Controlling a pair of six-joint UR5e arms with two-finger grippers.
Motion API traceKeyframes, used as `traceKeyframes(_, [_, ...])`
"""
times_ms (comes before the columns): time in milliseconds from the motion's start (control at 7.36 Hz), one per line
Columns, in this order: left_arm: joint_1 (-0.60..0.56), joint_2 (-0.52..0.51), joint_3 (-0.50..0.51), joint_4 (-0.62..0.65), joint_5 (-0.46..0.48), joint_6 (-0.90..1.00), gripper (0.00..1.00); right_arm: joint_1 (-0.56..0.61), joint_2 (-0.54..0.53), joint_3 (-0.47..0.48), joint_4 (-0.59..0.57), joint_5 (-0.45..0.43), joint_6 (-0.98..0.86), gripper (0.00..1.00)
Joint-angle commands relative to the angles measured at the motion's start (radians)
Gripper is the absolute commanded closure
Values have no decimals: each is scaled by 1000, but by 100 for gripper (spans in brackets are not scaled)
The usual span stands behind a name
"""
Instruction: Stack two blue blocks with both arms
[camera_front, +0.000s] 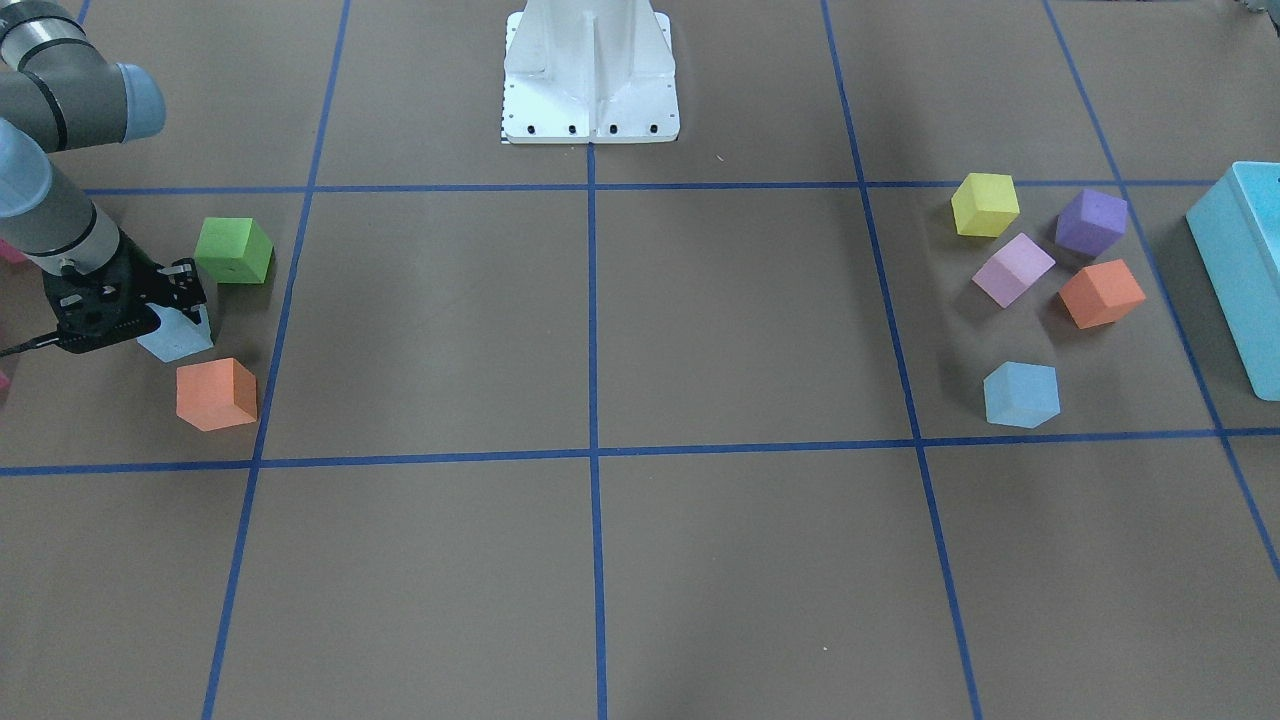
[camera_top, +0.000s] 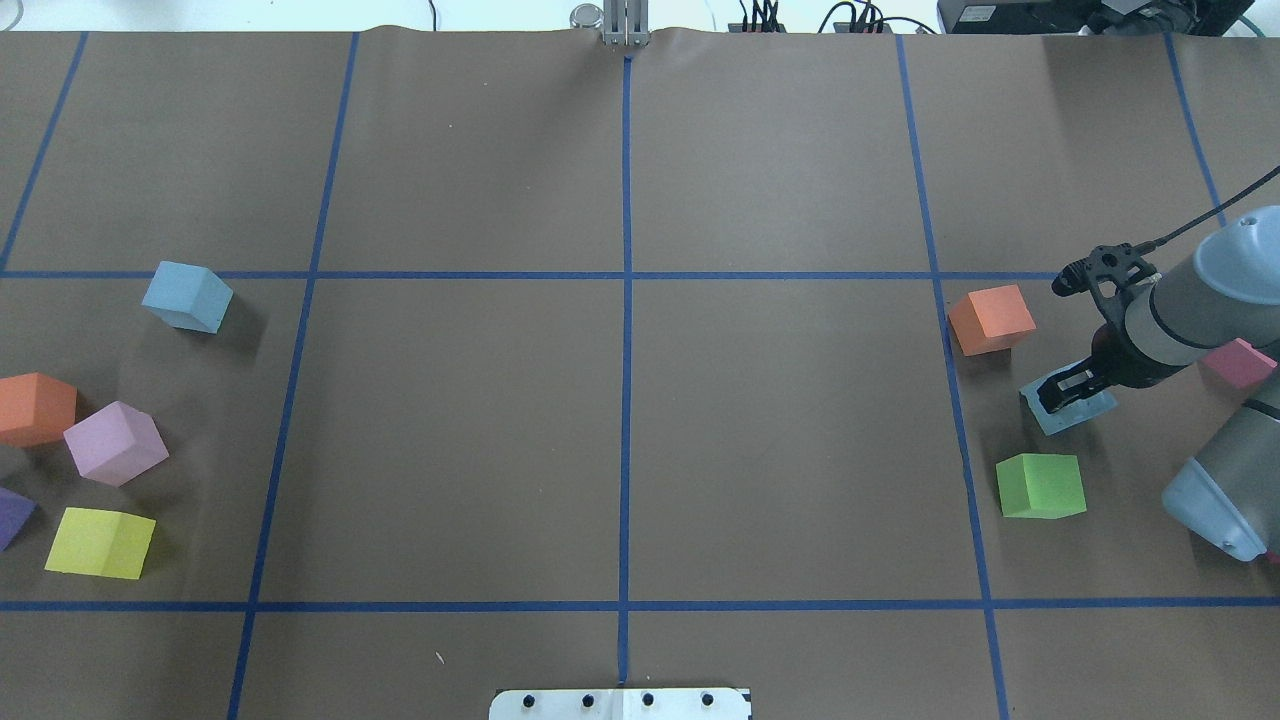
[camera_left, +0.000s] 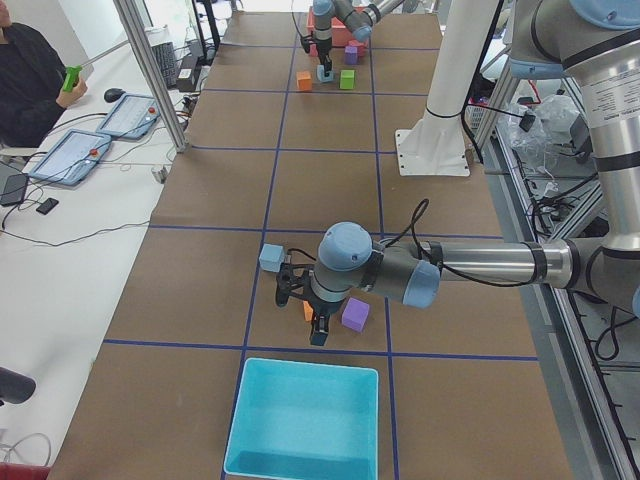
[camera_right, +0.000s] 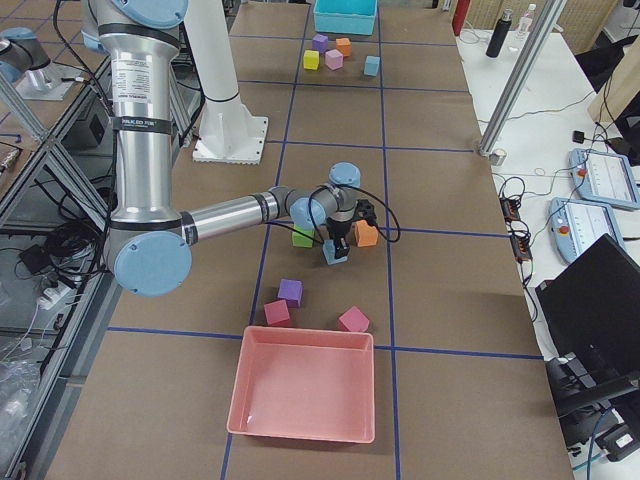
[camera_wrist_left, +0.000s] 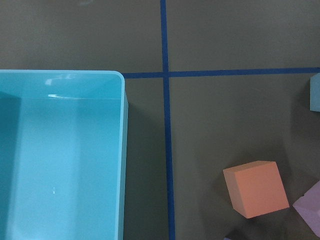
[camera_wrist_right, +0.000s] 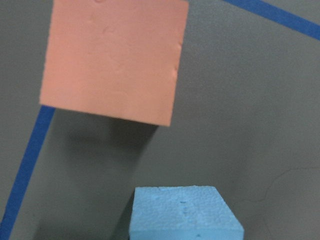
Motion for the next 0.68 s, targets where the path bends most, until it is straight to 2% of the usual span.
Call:
traceKeyframes(0, [5, -37, -6, -2, -16, -100, 2, 1, 20, 39, -14, 36, 7, 58])
traceKeyframes(136, [33, -81, -3, 3, -16, -146, 2, 30, 54, 49, -51, 88, 12, 58])
traceKeyframes(272, [91, -133, 7, 5, -14, -217, 2, 57, 129, 55, -141, 108, 12, 58])
traceKeyframes(544, [230, -250, 36, 8, -2, -352, 2, 56, 338, 59, -386, 105, 39, 57])
